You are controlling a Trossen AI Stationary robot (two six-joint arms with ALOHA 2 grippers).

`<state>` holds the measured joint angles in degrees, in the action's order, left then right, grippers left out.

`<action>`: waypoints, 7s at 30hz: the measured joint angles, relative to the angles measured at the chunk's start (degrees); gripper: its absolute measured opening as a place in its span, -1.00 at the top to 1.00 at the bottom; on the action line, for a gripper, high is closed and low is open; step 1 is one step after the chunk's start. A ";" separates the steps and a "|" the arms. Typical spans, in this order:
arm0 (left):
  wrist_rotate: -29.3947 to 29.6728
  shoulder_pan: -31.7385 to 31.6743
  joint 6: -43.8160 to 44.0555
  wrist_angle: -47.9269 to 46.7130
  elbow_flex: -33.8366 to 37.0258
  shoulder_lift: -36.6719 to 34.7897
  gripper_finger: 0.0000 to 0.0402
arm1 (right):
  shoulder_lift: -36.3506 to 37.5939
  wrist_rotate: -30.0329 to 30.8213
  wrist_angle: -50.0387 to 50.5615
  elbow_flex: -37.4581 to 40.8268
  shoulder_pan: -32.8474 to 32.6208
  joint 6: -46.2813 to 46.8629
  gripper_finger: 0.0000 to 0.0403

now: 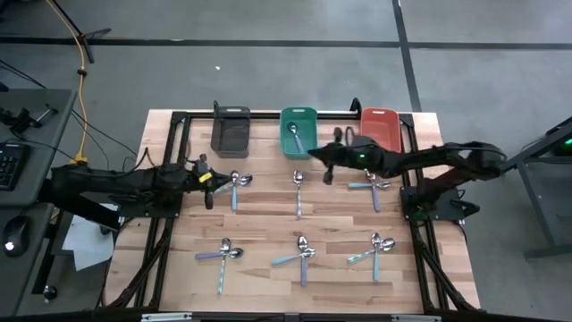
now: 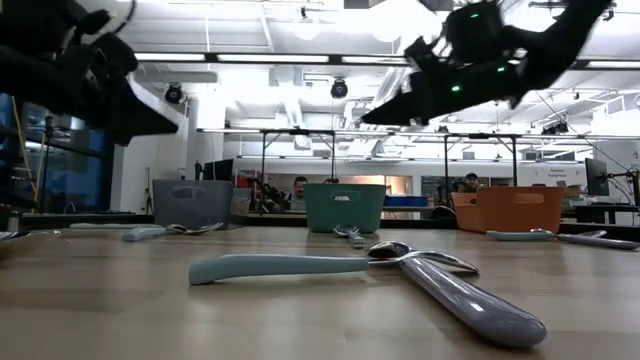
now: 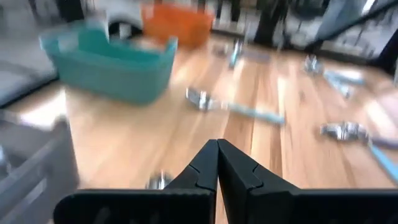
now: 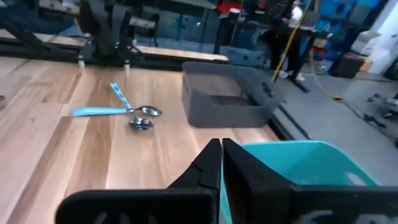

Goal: Sort silverware by color (type)
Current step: Put the top left white spoon into the black bin, then put the top right blue spoon into the orange bin

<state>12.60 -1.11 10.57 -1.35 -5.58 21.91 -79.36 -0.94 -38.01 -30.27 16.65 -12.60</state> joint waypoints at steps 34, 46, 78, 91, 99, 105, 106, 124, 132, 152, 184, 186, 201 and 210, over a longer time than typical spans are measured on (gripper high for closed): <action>6.55 -0.02 11.13 -18.30 -11.02 35.53 0.34 | 5.81 0.85 2.21 4.80 -7.61 -1.73 1.00; 6.18 -1.52 6.86 -14.80 -11.21 42.39 0.35 | 5.80 0.91 2.20 4.80 -8.47 -2.54 1.00; 1.42 -9.26 7.76 -26.35 -25.03 35.97 0.95 | 5.78 2.99 1.30 4.78 -8.47 -0.94 1.00; -3.32 -37.36 1.08 -23.02 -37.43 44.01 0.95 | 5.78 4.52 1.00 4.75 -8.42 -0.94 1.00; -8.13 -46.31 0.33 -14.87 -37.43 57.69 0.95 | 5.78 4.52 1.04 4.75 -8.42 -0.94 1.00; -10.89 -47.67 -0.36 -11.57 -37.43 64.09 0.95 | 5.78 4.52 1.08 4.75 -8.43 -0.94 1.00; -10.89 -47.68 -0.63 -11.18 -37.43 64.66 0.95 | 5.78 4.52 1.08 4.75 -8.44 -0.94 1.00; -10.69 -48.91 -2.29 -9.91 -37.47 67.91 0.81 | 5.78 4.50 1.68 4.75 -8.42 -0.25 1.00; -10.54 -48.91 -4.31 -12.03 -37.47 65.24 0.61 | 5.78 4.50 1.81 4.75 -8.43 0.12 1.00; -6.45 -31.24 -8.88 8.04 -23.38 38.84 0.99 | 5.78 5.41 2.24 4.75 -8.42 0.35 1.00; -6.37 -0.31 -12.40 34.85 -4.42 34.12 0.98 | 5.78 5.49 2.81 4.75 -8.44 1.20 1.00; -6.36 0.49 -12.69 34.61 -4.42 34.16 0.98 | 5.78 5.49 2.81 4.75 -8.44 1.21 1.00; -5.82 4.41 -11.97 35.25 -4.42 39.53 0.98 | 5.87 6.17 5.23 4.75 -15.63 4.22 1.00; -5.80 6.21 -12.28 42.00 -4.45 45.57 0.98 | 8.83 23.67 36.58 -2.23 -24.45 14.14 1.00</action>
<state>6.80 5.10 -1.72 40.66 -10.02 67.48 -70.52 22.73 -1.44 -32.50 -7.79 1.54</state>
